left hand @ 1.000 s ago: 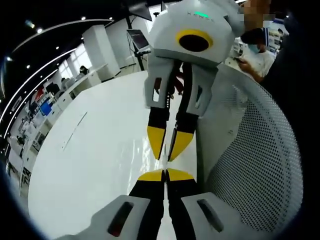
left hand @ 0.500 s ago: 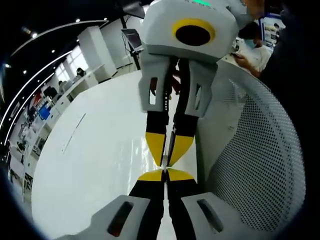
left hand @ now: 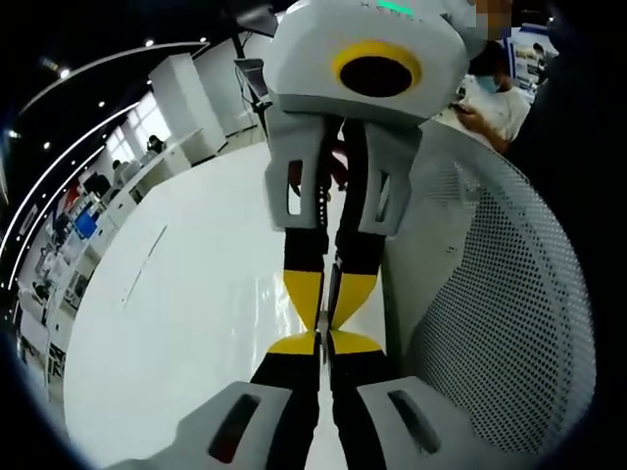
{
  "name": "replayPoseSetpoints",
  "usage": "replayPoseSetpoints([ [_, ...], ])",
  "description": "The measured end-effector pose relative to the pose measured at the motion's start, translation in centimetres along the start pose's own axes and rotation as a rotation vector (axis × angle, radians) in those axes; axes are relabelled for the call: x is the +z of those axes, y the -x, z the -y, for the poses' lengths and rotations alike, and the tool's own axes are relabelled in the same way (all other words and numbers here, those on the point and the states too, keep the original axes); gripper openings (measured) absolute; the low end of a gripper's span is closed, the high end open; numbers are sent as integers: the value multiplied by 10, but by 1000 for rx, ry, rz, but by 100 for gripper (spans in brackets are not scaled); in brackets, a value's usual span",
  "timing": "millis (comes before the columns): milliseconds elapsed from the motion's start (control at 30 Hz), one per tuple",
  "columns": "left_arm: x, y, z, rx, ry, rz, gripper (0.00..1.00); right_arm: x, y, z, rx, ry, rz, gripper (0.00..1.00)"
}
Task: Open the resealable bag by pulling the two sides of the seal apart until the entire bag opening is separated and visibly accessible.
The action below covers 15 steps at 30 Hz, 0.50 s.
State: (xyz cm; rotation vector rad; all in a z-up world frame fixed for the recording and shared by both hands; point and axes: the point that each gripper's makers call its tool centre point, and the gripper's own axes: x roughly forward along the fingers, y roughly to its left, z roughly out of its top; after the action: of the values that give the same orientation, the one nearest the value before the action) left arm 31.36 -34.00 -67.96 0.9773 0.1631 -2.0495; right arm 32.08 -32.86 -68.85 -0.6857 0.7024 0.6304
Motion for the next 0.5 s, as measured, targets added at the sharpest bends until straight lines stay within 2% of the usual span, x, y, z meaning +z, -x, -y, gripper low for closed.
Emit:
replayPoseSetpoints([
  [133,-1,-1,2,-10,0,-4,0,-1,-1,-3,9,5,-9,0],
  [267,1,-2,1,3,40,8,0,-2,1,-2,16,-34,-6,0],
  [500,3,-4,3,-8,12,11,0,-5,2,-4,23,-42,-7,0],
])
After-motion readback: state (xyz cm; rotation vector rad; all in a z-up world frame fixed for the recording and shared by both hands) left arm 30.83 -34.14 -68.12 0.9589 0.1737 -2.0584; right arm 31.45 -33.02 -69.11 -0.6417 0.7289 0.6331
